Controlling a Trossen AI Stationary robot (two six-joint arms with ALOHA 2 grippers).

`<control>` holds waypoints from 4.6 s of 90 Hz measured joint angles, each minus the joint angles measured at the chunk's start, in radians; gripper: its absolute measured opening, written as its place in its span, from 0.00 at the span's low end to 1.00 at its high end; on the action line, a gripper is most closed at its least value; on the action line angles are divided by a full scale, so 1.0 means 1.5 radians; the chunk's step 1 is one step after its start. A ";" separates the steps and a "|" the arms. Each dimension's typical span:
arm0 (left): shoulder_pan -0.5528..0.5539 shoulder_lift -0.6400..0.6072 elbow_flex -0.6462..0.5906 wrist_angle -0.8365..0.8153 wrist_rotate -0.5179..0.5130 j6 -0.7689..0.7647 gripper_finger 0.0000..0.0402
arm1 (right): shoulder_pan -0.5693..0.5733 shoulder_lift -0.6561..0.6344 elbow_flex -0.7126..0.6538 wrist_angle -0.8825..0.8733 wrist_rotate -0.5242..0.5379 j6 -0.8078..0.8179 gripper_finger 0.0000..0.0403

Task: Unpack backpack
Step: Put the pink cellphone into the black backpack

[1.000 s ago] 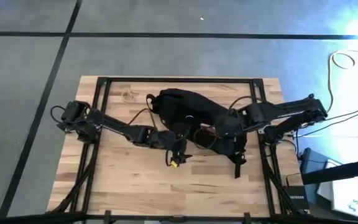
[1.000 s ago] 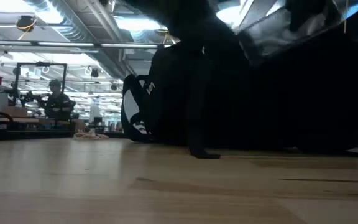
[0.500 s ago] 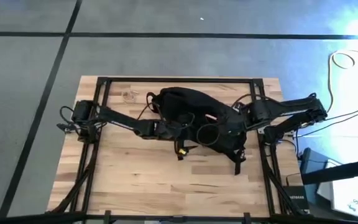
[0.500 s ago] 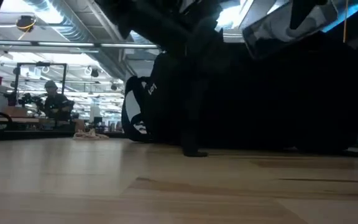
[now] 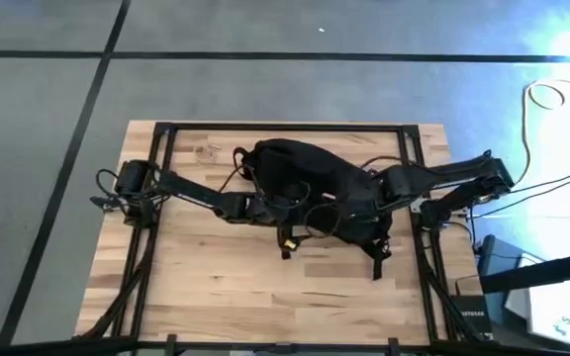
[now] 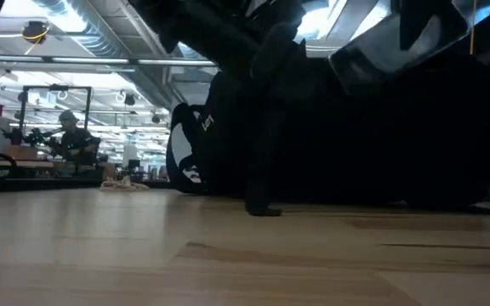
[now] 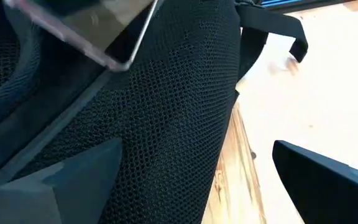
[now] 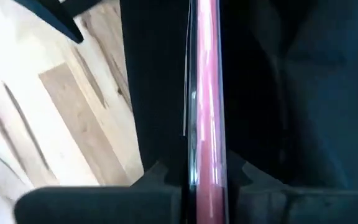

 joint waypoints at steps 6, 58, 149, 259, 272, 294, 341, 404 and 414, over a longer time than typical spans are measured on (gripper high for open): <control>0.000 0.000 0.000 0.000 0.000 0.000 0.99 | 0.000 0.018 0.000 0.004 0.019 -0.013 0.05; -0.004 0.000 0.000 0.000 0.000 0.001 0.99 | -0.036 0.033 0.002 -0.017 0.161 -0.045 0.05; -0.004 -0.001 0.000 -0.020 0.000 0.000 0.99 | -0.057 0.041 -0.064 0.139 0.102 -0.167 0.05; -0.011 -0.001 0.000 -0.046 -0.022 -0.014 0.99 | -0.222 0.041 -0.063 0.224 -0.109 -0.290 0.05; -0.011 -0.001 0.000 -0.047 -0.024 -0.015 0.99 | -0.213 0.041 -0.084 0.285 -0.089 -0.226 0.05; -0.018 -0.001 0.000 -0.052 -0.025 -0.015 0.99 | -0.213 0.044 -0.143 0.347 -0.017 -0.257 0.05; -0.022 -0.001 0.000 -0.052 -0.025 -0.007 0.99 | -0.214 0.044 -0.146 0.393 -0.015 -0.604 0.05; -0.021 -0.001 0.000 -0.055 -0.025 -0.007 0.99 | -0.213 0.041 -0.249 0.459 -0.173 -0.275 0.06; -0.021 -0.001 0.000 -0.054 -0.025 -0.002 0.99 | -0.213 0.040 -0.251 0.468 -0.173 -0.264 0.11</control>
